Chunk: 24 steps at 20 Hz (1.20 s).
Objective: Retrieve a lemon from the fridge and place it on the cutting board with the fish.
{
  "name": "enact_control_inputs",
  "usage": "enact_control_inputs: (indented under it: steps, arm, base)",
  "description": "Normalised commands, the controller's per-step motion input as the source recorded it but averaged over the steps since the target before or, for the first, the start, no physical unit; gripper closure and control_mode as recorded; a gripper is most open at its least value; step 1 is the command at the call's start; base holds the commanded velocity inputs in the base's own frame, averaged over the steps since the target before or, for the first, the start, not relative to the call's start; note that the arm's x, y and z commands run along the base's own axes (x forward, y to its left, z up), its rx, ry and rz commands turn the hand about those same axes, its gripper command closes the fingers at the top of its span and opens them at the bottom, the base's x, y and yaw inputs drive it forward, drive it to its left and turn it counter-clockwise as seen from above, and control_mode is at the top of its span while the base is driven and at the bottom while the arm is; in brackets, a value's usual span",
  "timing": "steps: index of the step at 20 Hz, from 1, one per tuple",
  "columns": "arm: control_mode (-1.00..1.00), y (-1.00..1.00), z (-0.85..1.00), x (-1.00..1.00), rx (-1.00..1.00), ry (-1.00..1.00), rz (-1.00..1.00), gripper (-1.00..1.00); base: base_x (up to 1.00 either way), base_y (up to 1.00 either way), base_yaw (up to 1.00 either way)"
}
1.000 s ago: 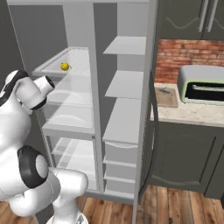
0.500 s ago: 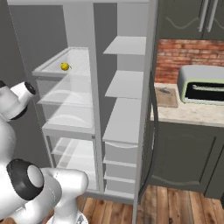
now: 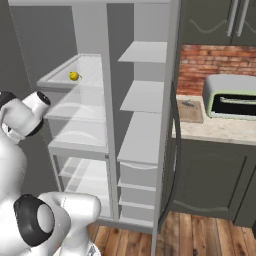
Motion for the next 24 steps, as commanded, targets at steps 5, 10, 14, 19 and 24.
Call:
enact_control_inputs:
  steps: [5, 10, 14, 19, 24]
  arm:
    - [-1.0, -1.0, 0.0, 0.03, -0.31, -0.12, 0.31, -1.0]
    - [-1.0, -0.96, 0.0, -0.12, -0.5, -0.13, 0.48, -1.0]
    - [-1.0, -0.84, -0.01, -0.41, -0.48, -0.15, 0.59, -1.0]
    - [-1.0, -0.82, 0.0, -0.83, -0.39, -0.38, 0.57, -1.0]
    - [-1.0, -0.58, 0.0, -0.43, 0.06, -0.22, 0.28, -1.0]
  base:
    - [0.0, 0.0, 0.0]
    - [0.0, 0.0, 0.0]
    - [0.0, 0.0, 0.0]
    - [0.0, 0.0, 0.0]
    - [0.0, 0.0, 0.0]
